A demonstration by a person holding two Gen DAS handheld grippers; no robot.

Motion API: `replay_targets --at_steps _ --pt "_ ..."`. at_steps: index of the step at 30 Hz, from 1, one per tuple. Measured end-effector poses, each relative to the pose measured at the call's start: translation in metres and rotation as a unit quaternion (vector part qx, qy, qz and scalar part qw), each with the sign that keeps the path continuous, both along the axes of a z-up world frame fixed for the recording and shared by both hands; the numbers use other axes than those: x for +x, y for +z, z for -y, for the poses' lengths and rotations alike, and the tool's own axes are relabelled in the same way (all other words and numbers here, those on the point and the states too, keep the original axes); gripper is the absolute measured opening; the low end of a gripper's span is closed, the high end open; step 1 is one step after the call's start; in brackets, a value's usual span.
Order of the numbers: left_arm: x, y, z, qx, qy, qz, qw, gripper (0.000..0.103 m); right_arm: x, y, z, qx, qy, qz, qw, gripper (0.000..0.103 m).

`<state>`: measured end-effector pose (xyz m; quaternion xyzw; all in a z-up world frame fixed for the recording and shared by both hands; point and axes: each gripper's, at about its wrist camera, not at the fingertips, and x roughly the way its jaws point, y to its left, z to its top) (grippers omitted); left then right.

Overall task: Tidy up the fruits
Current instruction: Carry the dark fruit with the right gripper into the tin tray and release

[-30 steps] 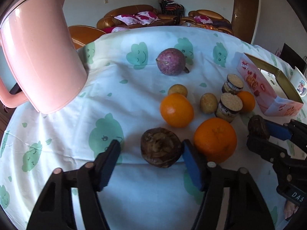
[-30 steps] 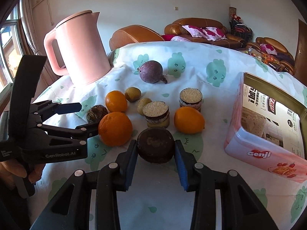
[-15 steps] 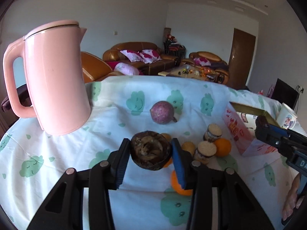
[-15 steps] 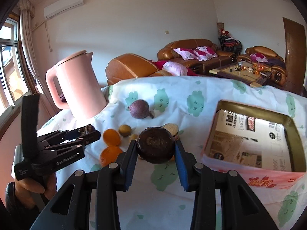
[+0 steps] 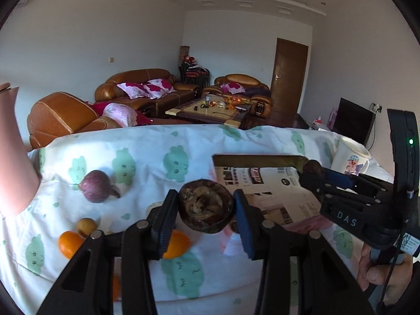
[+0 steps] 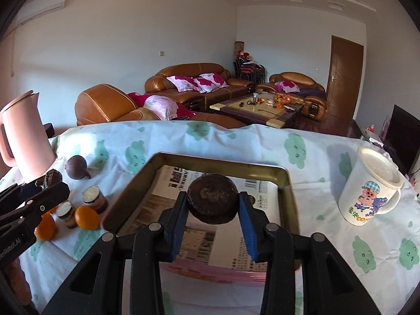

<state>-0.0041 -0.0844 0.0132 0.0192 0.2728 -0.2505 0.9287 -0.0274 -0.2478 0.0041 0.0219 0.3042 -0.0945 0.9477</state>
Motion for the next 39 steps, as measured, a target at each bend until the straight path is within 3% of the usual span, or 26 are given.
replay_targets --at_steps 7,19,21,24,26,28,29,31,34,36,39 --pt "0.016 -0.011 0.051 0.02 -0.019 -0.026 0.9993 0.044 0.009 -0.016 0.024 0.007 -0.015 -0.036 0.999 0.04" --pt "0.025 -0.027 0.063 0.038 -0.025 -0.055 0.9974 0.046 0.017 -0.031 0.019 0.0 0.01 -0.07 0.998 0.041" --pt "0.023 -0.026 0.063 0.035 -0.027 -0.051 0.9977 0.053 0.018 -0.031 0.02 0.006 0.013 -0.072 0.997 0.041" --pt "0.017 -0.022 0.062 0.036 -0.019 -0.032 0.9987 0.054 0.018 -0.03 0.019 0.003 0.013 -0.069 0.997 0.043" --pt "0.013 -0.02 0.059 0.037 -0.007 -0.021 0.9991 0.062 0.017 -0.029 0.019 0.002 0.012 -0.066 0.998 0.043" --pt "0.01 -0.017 0.052 0.035 0.013 -0.012 0.9992 0.079 0.016 -0.026 0.02 0.003 0.011 -0.06 0.998 0.043" --pt "0.011 -0.015 0.047 0.031 0.023 -0.007 0.9992 0.082 0.016 -0.025 0.02 0.005 0.012 -0.056 0.998 0.044" --pt "0.008 -0.011 0.037 0.021 0.04 0.004 0.999 0.095 0.013 -0.021 0.021 0.009 0.013 -0.043 0.999 0.055" --pt "0.004 -0.001 0.023 0.006 0.063 0.022 0.9978 0.103 0.005 -0.01 0.019 -0.001 0.01 -0.004 1.0 0.075" --pt "0.001 0.002 0.017 0.007 0.068 0.031 0.9972 0.103 0.001 -0.005 0.013 -0.017 0.012 0.019 1.0 0.081" --pt "-0.005 0.004 0.01 0.028 0.078 0.048 0.9954 0.103 -0.005 0.001 0.003 -0.034 0.014 0.042 0.998 0.081"
